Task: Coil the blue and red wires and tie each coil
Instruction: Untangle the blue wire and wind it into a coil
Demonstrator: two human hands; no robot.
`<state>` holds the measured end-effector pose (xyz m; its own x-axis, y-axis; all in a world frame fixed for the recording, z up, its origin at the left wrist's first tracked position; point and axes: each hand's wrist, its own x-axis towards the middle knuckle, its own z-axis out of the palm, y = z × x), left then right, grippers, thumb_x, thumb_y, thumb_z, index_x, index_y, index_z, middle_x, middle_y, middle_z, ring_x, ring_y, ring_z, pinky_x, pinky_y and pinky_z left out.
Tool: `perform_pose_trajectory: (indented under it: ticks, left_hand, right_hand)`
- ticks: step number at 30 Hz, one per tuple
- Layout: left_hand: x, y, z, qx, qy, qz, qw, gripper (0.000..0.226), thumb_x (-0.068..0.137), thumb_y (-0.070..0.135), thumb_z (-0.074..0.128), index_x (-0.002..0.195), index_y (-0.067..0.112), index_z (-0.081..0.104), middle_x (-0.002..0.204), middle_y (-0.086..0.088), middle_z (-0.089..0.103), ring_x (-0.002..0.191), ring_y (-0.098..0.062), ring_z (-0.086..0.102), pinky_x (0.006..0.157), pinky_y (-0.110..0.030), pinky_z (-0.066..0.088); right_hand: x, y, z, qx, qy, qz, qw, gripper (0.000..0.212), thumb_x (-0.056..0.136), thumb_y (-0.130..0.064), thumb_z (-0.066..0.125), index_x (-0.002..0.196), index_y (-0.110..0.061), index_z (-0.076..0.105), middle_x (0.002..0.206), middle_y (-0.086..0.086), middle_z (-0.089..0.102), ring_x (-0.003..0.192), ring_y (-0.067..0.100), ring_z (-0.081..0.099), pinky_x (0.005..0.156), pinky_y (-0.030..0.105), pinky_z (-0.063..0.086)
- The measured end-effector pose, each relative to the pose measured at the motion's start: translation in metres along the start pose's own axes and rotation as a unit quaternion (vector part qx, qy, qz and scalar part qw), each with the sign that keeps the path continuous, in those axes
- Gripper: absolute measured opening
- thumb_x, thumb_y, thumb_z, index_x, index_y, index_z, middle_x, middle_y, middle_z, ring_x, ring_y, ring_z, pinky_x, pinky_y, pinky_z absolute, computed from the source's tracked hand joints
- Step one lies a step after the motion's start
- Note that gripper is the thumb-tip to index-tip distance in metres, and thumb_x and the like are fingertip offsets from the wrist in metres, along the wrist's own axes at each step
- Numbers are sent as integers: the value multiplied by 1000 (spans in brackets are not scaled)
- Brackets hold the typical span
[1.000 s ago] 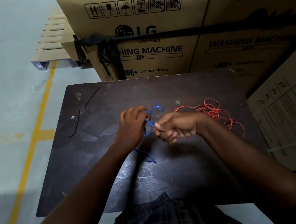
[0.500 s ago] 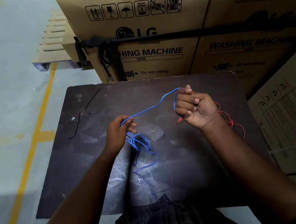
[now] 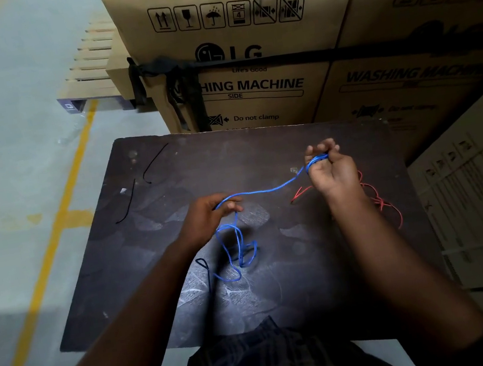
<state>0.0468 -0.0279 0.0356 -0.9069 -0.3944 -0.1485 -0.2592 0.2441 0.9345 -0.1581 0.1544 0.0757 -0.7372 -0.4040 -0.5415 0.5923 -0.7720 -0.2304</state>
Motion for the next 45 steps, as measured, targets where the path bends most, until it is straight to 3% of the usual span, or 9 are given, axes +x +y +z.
perform_pose_trajectory:
  ticks: [4, 8, 12, 16, 20, 28, 33, 38, 45]
  left_hand:
    - [-6, 19, 11, 87, -74, 57, 992, 19, 95, 11, 60, 107, 16, 73, 88, -4, 76, 57, 4, 56, 57, -17, 49]
    - [-9, 44, 19, 152, -119, 152, 969, 21, 95, 5, 57, 109, 5, 72, 73, 9, 69, 66, 15, 59, 65, -5, 42]
    - [-7, 63, 20, 179, -127, 209, 953, 23, 95, 15, 53, 107, 13, 73, 72, 12, 67, 74, -6, 65, 72, -20, 48]
    - [8, 70, 8, 221, -71, 252, 939, 17, 95, 13, 56, 102, 14, 72, 75, 14, 65, 73, -4, 59, 71, -19, 44]
    - [21, 68, -5, 245, -35, 254, 935, 19, 91, 2, 60, 96, 18, 70, 75, 11, 66, 73, -1, 58, 72, -18, 44]
    - [28, 49, -10, 166, 22, 177, 970, 18, 95, 4, 56, 89, 15, 69, 66, 5, 66, 66, -4, 61, 68, -22, 46]
    - [28, 40, 9, 48, 61, 92, 993, 19, 98, 13, 55, 85, 19, 67, 61, 5, 61, 44, 1, 46, 47, -15, 39]
    - [32, 22, 18, 78, 27, 56, 995, 20, 95, 17, 60, 82, 31, 66, 58, 12, 63, 57, -1, 54, 58, -19, 45]
    - [13, -27, 7, 121, 30, 22, 992, 12, 88, 25, 55, 86, 33, 65, 75, 16, 71, 78, 1, 66, 82, -23, 49]
  right_hand:
    - [3, 9, -1, -40, 37, -63, 997, 29, 106, -16, 24, 88, -16, 47, 81, 4, 72, 89, 23, 64, 96, 39, 43]
    - [9, 17, -11, -186, 105, -147, 966, 30, 107, -20, 19, 122, -6, 41, 126, 22, 58, 116, 36, 58, 97, 41, 46]
    - [11, 34, -29, -363, 78, -181, 911, 27, 107, -18, 22, 89, -15, 43, 104, 19, 65, 81, 21, 70, 81, 34, 51]
    - [0, 49, -48, -617, -53, -179, 765, 34, 104, -12, 34, 77, -12, 53, 71, -4, 67, 57, -4, 63, 66, 19, 49]
    - [-19, 64, -58, -725, -171, -92, 660, 36, 103, -11, 37, 72, -6, 55, 62, 3, 61, 54, 9, 59, 62, 27, 48]
    - [-53, 55, -48, -602, -267, 175, 732, 47, 104, -33, 29, 66, -11, 43, 41, -3, 30, 34, 9, 25, 41, 23, 30]
    - [-62, 48, -16, -335, -336, 332, 815, 44, 97, -35, 33, 56, -22, 43, 39, -10, 21, 32, 8, 18, 39, 24, 23]
    - [-57, 36, 15, -131, -369, 325, 861, 43, 99, -27, 30, 58, -20, 41, 40, -7, 24, 33, 13, 19, 41, 26, 27]
    - [-45, -3, 53, -39, -357, 186, 915, 43, 97, -21, 31, 56, -16, 44, 42, -5, 22, 35, 13, 18, 41, 28, 29]
